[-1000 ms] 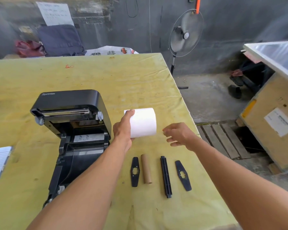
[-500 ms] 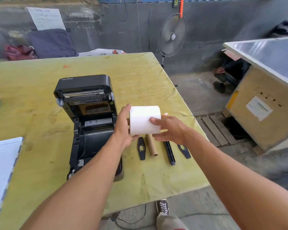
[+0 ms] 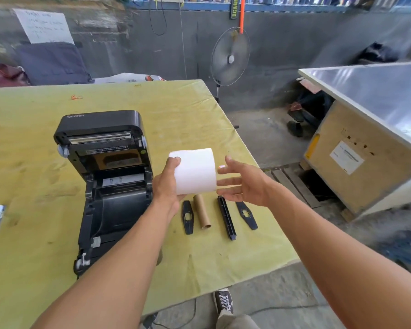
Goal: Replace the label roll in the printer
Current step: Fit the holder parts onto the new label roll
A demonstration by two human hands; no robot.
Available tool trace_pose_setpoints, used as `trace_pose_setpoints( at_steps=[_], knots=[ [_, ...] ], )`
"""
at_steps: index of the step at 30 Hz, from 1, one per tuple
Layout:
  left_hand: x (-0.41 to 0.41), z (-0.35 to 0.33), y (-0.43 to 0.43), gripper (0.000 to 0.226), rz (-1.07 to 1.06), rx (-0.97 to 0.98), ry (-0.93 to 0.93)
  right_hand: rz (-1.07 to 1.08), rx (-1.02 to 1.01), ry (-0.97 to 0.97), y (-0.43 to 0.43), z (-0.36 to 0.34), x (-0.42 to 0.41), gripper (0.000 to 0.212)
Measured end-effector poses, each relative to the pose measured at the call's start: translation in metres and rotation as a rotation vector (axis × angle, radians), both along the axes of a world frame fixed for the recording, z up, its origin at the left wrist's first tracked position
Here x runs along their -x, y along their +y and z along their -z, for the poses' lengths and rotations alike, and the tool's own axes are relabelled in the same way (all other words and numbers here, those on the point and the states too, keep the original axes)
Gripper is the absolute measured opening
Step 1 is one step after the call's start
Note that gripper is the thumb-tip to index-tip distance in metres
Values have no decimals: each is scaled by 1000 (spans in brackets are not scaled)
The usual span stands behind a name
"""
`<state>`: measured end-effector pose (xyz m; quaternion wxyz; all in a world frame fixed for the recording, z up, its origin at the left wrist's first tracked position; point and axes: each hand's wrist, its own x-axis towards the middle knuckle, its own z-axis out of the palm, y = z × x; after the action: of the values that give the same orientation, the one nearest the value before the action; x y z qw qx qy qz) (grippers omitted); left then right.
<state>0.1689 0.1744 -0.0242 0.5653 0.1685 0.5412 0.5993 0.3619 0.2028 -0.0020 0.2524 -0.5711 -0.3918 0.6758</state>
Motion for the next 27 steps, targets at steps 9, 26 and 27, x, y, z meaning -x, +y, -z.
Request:
trace_pose_setpoints(
  at_steps=[9, 26, 27],
  knots=[
    [7, 25, 39, 31, -77, 100, -38, -516, -357, -1003, 31, 94, 15, 30],
    [16, 42, 70, 43, -152, 160, -86, 1, -184, -534, 97, 75, 9, 18],
    [16, 40, 70, 43, -158, 159, -84, 103, -190, -464, 102, 66, 6, 18]
  ],
)
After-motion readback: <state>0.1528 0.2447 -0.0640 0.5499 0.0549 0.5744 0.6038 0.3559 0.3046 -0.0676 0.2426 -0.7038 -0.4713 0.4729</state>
